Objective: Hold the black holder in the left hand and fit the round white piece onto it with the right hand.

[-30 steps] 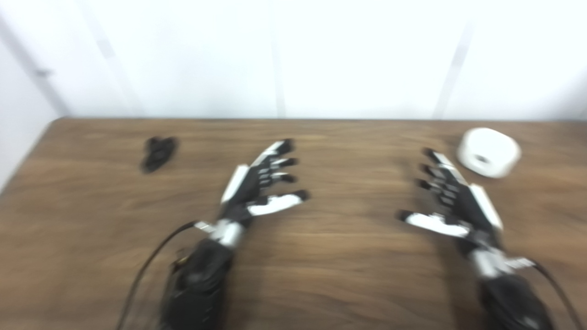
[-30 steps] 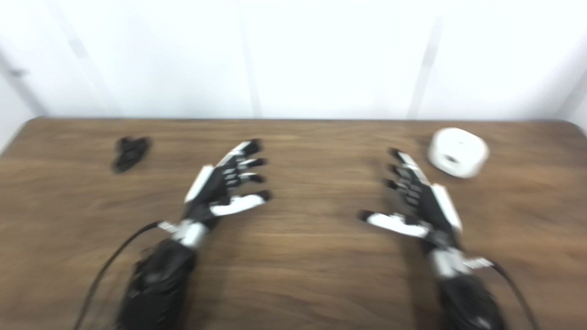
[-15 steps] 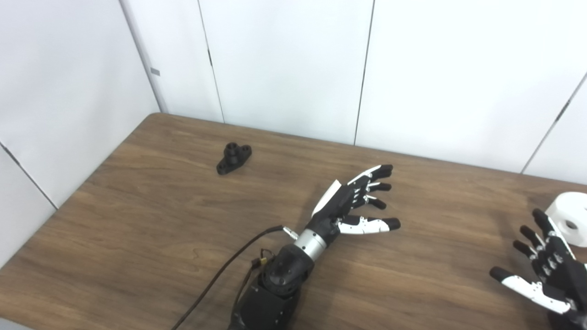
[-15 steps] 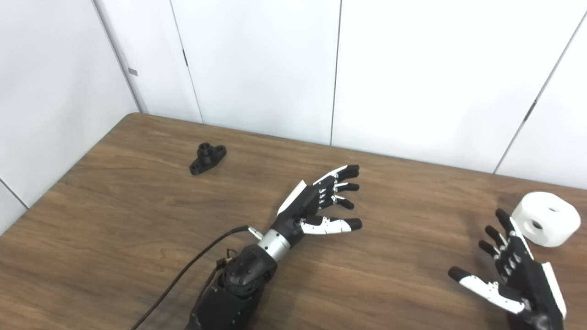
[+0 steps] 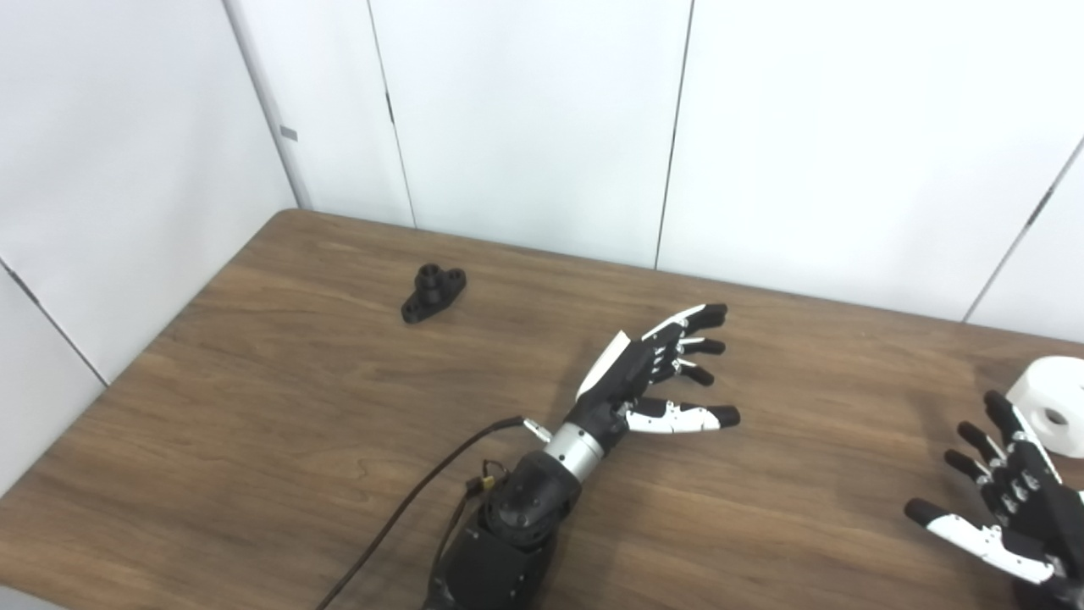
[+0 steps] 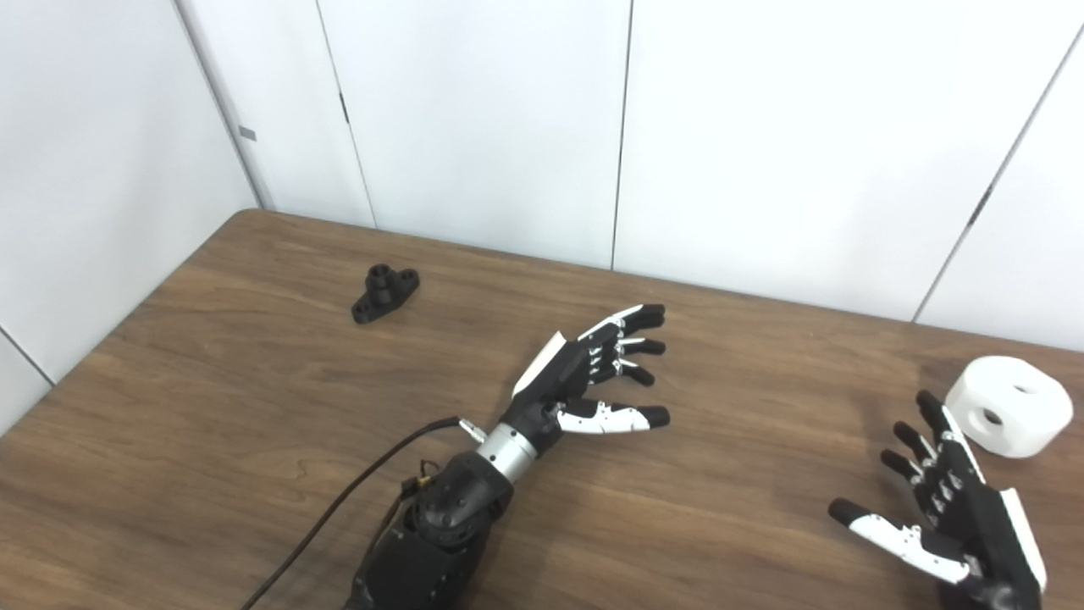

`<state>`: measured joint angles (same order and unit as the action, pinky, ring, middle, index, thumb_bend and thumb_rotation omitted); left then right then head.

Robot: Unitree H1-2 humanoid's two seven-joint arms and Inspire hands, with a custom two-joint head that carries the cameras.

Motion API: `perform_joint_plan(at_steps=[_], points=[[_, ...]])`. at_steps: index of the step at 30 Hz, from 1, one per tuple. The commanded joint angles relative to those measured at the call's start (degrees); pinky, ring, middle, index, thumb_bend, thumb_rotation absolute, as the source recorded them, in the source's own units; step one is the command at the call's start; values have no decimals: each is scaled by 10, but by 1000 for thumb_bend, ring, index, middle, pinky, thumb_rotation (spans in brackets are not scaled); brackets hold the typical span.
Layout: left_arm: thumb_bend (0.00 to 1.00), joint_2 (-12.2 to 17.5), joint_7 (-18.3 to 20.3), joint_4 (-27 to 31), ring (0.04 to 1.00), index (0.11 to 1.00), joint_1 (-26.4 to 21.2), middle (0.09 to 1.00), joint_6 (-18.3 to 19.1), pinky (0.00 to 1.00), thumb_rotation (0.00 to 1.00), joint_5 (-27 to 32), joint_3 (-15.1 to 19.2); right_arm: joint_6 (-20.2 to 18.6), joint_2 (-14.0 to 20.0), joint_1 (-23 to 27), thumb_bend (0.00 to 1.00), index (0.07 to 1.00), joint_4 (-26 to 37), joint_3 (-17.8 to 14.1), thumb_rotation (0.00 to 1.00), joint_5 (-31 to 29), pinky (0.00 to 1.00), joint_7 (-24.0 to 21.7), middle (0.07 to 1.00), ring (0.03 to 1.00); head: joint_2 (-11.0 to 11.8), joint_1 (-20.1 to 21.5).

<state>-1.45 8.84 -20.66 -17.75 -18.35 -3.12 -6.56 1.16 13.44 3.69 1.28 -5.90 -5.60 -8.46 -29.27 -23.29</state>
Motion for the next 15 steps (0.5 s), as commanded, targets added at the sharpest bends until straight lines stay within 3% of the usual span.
perform_joint_plan(at_steps=[1,9,12,15], points=[[765,-11,-5,-32,747,847,22,842,-12,588,38,14,0,29,12,16,810,964,6,-4,157,-3,843,-4,1000,925,1,-1],[730,-10,1,-28,692,789,18,801,-11,538,0,27,10,36,7,23,799,959,-3,-2,135,-4,854,-5,1000,931,7,-3],[732,11,-4,13,703,787,20,808,18,557,0,-14,1,34,6,22,796,957,3,-2,131,-4,853,-4,1000,931,8,-3],[768,38,1,70,689,729,16,793,67,552,0,-23,7,33,5,19,793,954,9,-3,126,-10,863,-6,1000,937,5,-2]])
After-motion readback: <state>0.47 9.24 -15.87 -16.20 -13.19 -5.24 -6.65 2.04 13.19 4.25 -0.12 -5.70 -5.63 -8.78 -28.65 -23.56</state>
